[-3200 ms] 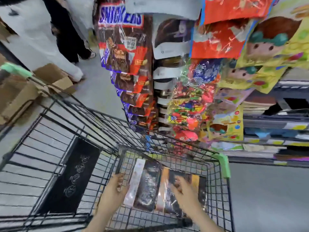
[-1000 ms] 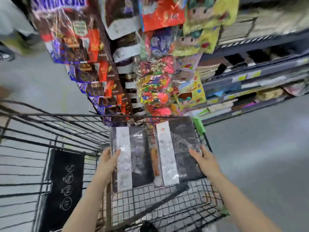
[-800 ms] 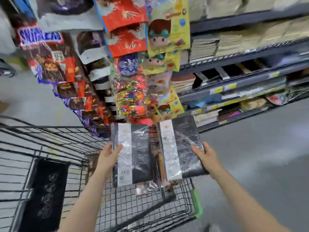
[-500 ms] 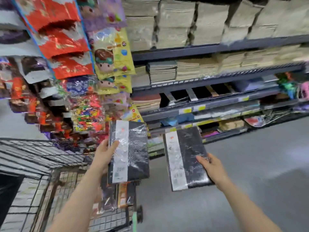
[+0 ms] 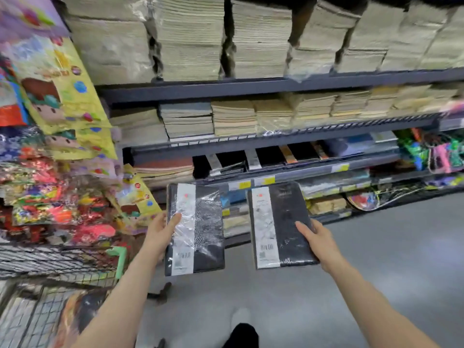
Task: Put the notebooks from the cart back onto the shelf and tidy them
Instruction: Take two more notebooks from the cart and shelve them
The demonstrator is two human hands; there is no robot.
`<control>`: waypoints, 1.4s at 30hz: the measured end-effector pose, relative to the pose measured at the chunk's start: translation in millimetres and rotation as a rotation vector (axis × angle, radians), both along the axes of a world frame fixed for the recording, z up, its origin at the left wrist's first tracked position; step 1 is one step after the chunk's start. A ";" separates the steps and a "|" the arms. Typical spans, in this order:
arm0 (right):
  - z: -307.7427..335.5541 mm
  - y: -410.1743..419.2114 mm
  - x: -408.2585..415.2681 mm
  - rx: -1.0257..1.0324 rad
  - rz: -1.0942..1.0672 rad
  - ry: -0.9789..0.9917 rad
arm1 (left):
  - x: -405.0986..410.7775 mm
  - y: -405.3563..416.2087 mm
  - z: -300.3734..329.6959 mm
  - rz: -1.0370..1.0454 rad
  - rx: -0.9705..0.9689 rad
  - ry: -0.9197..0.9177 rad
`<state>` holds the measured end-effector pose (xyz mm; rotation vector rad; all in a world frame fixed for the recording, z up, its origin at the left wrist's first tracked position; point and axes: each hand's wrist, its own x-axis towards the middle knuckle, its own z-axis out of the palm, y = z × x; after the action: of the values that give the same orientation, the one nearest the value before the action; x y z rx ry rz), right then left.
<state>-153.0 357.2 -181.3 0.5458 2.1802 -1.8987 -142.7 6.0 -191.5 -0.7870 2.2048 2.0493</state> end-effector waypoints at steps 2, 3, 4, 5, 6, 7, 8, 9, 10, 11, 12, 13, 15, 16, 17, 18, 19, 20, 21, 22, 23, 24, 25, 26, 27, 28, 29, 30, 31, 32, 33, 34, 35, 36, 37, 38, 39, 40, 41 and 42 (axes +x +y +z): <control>-6.7 10.4 -31.5 -0.025 -0.001 -0.010 | -26.5 12.0 -12.7 0.006 0.047 0.005; -11.0 16.4 -47.7 -0.030 0.000 -0.017 | -40.0 16.7 -19.4 0.004 0.059 -0.014; -13.8 21.2 -63.1 -0.034 0.004 -0.021 | -52.2 23.6 -25.0 0.009 0.082 -0.009; -17.6 26.8 -77.7 -0.043 0.009 -0.018 | -63.1 28.6 -31.2 0.017 0.089 -0.008; -21.3 32.0 -93.1 -0.044 0.013 -0.022 | -74.4 34.8 -33.2 0.033 0.090 -0.008; -25.4 37.7 -108.6 -0.043 0.027 -0.025 | -86.1 40.3 -35.2 0.039 0.078 -0.007; -30.8 42.9 -123.4 -0.039 0.039 -0.036 | -95.6 44.0 -38.7 0.033 0.060 -0.003; -35.8 47.2 -136.9 -0.037 0.054 -0.037 | -104.7 47.6 -42.5 0.017 0.043 0.018; -41.2 50.5 -151.1 -0.044 0.065 -0.030 | -113.0 51.0 -47.8 0.013 0.030 0.042; -49.3 54.2 -166.9 -0.055 0.078 -0.012 | -121.1 52.1 -55.1 0.026 0.039 0.051; -56.5 55.7 -181.9 -0.052 0.085 0.002 | -128.7 57.0 -61.1 0.039 0.058 0.071; -65.6 56.1 -195.0 -0.050 0.095 0.024 | -136.2 58.6 -70.3 0.049 0.071 0.088; -82.0 55.0 -224.1 -0.071 0.123 0.070 | -150.2 66.4 -83.0 0.079 0.086 0.149; -88.5 53.0 -239.0 -0.073 0.127 0.085 | -157.1 68.9 -91.9 0.098 0.081 0.173; -95.2 50.8 -254.0 -0.064 0.129 0.110 | -162.3 70.9 -98.7 0.111 0.085 0.206; -102.8 49.3 -272.1 -0.038 0.133 0.125 | -167.0 71.6 -105.4 0.126 0.092 0.245; -108.9 47.2 -289.5 -0.037 0.144 0.168 | -171.9 73.5 -110.3 0.136 0.117 0.285; -113.8 45.4 -307.5 -0.052 0.163 0.198 | -176.7 74.1 -115.5 0.146 0.144 0.324; -117.6 42.0 -325.4 -0.086 0.172 0.229 | -182.1 74.0 -122.7 0.158 0.166 0.357; -115.2 35.9 -337.0 -0.109 0.189 0.244 | -185.9 77.3 -126.8 0.158 0.163 0.397; -112.2 29.0 -346.7 -0.113 0.203 0.283 | -190.5 77.7 -133.0 0.168 0.155 0.440; -110.9 24.2 -354.4 -0.079 0.212 0.326 | -194.2 80.0 -138.9 0.177 0.146 0.478; -111.7 20.8 -362.3 -0.027 0.229 0.395 | -198.5 79.9 -146.7 0.180 0.134 0.504; -117.7 20.5 -369.1 0.077 0.239 0.445 | -201.0 80.7 -153.0 0.188 0.128 0.528; -124.6 21.7 -372.3 0.221 0.254 0.512 | -202.5 82.1 -158.5 0.191 0.122 0.557; -130.1 22.6 -371.0 0.394 0.274 0.558 | -204.5 82.6 -164.4 0.199 0.123 0.582; -136.2 23.7 -366.3 0.549 0.292 0.610 | -206.2 82.8 -170.9 0.194 0.128 0.593; -143.9 24.3 -361.8 0.712 0.287 0.660 | -207.0 84.1 -176.2 0.191 0.129 0.600; -151.7 23.5 -355.4 0.890 0.255 0.761 | -207.7 85.6 -180.8 0.191 0.118 0.600; -160.1 21.5 -349.7 1.060 0.203 0.888 | -207.8 88.0 -183.4 0.198 0.109 0.603; -165.3 18.2 -342.7 1.175 0.169 1.012 | -208.8 89.2 -186.3 0.201 0.091 0.614; -168.3 14.7 -335.1 1.206 0.189 1.075 | -208.2 91.6 -187.7 0.201 0.091 0.623; -169.5 12.0 -328.9 1.187 0.248 1.069 | -206.9 94.1 -189.0 0.186 0.084 0.619; -171.8 11.0 -328.6 1.144 0.317 1.032 | -207.1 94.9 -191.7 0.180 0.084 0.617; -172.5 10.2 -330.1 1.137 0.361 1.004 | -206.8 95.5 -193.7 0.184 0.086 0.613; -171.2 8.5 -332.9 1.143 0.384 0.986 | -206.1 96.3 -193.5 0.195 0.096 0.609; -169.2 5.9 -336.4 1.152 0.399 0.973 | -205.8 96.3 -193.1 0.207 0.109 0.600; -167.3 2.8 -339.0 1.156 0.412 0.953 | -206.2 96.5 -192.7 0.217 0.123 0.591; -166.4 -0.8 -340.3 1.157 0.426 0.937 | -207.0 97.9 -192.0 0.224 0.138 0.580; -166.9 -4.3 -342.8 1.150 0.439 0.924 | -207.9 99.1 -191.1 0.225 0.156 0.583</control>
<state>-495.8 352.9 -348.1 -0.8358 3.4194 -0.4917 -350.6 105.2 -382.6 -0.4811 2.2378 2.8180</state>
